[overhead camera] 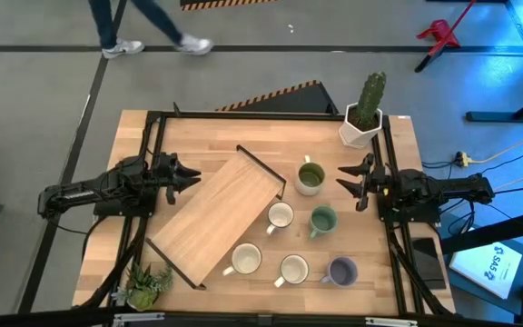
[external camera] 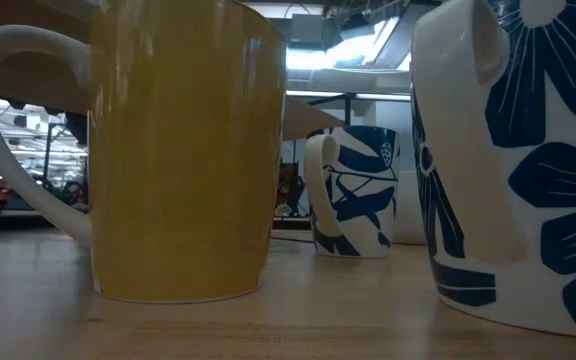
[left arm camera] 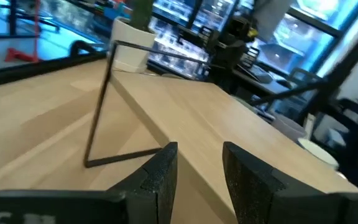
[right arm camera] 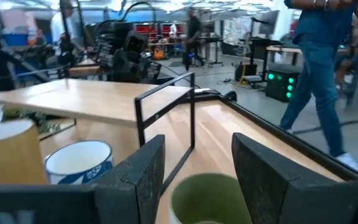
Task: Place coffee mugs
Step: Put the yellow mug on the shelf
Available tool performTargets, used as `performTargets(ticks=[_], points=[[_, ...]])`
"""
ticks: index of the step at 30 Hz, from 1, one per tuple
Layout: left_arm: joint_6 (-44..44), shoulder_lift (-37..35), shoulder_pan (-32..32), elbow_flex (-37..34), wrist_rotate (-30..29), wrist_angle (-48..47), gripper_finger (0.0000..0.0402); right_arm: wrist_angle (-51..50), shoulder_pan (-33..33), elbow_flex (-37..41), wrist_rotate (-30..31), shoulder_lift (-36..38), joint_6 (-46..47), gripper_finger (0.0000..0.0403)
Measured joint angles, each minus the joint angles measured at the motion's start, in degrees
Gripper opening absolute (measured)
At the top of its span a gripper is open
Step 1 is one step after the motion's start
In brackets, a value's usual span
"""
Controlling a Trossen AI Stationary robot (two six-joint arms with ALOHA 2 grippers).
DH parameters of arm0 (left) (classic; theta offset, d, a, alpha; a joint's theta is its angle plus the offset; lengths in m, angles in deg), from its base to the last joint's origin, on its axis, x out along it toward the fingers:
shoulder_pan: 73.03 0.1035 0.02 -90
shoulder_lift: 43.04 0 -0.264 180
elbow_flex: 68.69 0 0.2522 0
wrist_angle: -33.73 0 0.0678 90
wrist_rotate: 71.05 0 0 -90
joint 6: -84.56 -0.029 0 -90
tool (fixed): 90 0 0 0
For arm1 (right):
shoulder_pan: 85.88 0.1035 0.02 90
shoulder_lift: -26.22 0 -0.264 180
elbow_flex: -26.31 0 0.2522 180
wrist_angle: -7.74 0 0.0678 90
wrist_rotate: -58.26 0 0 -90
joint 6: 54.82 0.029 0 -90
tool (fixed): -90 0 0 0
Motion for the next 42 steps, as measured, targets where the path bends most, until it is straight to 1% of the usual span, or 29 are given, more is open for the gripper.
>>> performTargets(ticks=[4, 6, 8, 12, 13, 15, 18, 20, 21, 23, 25, 29, 31, 36, 39, 42], points=[[1.1, 0.0, 0.0, 0.0, -4.6, 1.6, 0.0122, 0.0, 0.0, 0.0, 3.2, 0.0, 0.6, 0.0177], [4.5, 0.0, 0.0, 0.0, -4.9, 4.8, 0.0122, 0.0, 0.0, 0.0, 4.3, 0.0, 0.6, 0.0177], [8.1, 0.0, 0.0, 0.1, -4.1, 5.9, 0.0122, 0.0, 0.0, 0.0, 5.1, 0.0, 0.6, 0.0177], [7.9, 0.0, 0.0, 0.0, -5.0, 7.2, 0.0122, 0.0, 0.0, 0.0, 6.8, 0.0, 0.6, 0.0177], [7.9, 0.0, 0.0, 0.0, -5.4, 9.1, 0.0122, 0.0, 0.0, 0.0, 7.0, 0.0, 0.6, 0.0177], [11.9, 0.0, 0.0, 0.0, -5.9, 15.6, 0.0122, 0.0, 0.0, 0.0, 7.4, 0.0, 0.6, 0.0177], [16.8, 0.5, 0.0, 0.0, -2.4, 24.4, 0.0122, 0.0, 0.0, 0.0, 8.3, 0.0, 0.2, 0.0177], [19.7, 1.0, 0.0, 0.0, -1.1, 30.9, 0.0122, 0.0, 0.0, 0.0, 9.0, 0.0, -0.2, 0.0177], [21.3, 1.4, 0.0, 0.6, -1.1, 33.3, 0.0122, -0.1, 0.0, 0.0, 9.3, 0.0, -0.2, 0.0177], [22.5, 2.7, 0.0, 2.8, -1.2, 33.7, 0.0122, -0.1, 0.0, -0.1, 9.8, 0.0, -0.2, 0.0177], [20.8, 4.7, 0.0, 6.0, -2.4, 33.1, 0.0122, -0.2, 0.0, -0.1, 9.8, 0.0, -0.2, 0.0177], [15.7, 10.4, 0.0, 13.1, -9.4, 33.7, 0.0122, -0.2, 0.0, -0.1, 9.8, 0.0, -0.2, 0.0177], [12.4, 13.6, 0.0, 16.8, -10.1, 35.7, 0.0122, -0.2, 0.0, -0.1, 9.8, 0.0, -0.2, 0.0177], [1.0, 22.9, 0.0, 26.4, -2.9, 41.5, 0.0122, -0.2, 0.0, -0.1, 9.8, 0.0, -0.2, 0.0177], [-1.5, 28.3, 0.0, 32.6, 0.5, 42.7, 0.0122, -0.2, 0.0, -0.1, 9.8, 0.0, -0.2, 0.0177], [-3.7, 33.1, 0.0, 38.0, 1.8, 42.3, 0.0122, -0.3, 0.0, -0.1, 9.8, 0.0, -0.2, 0.0177]])
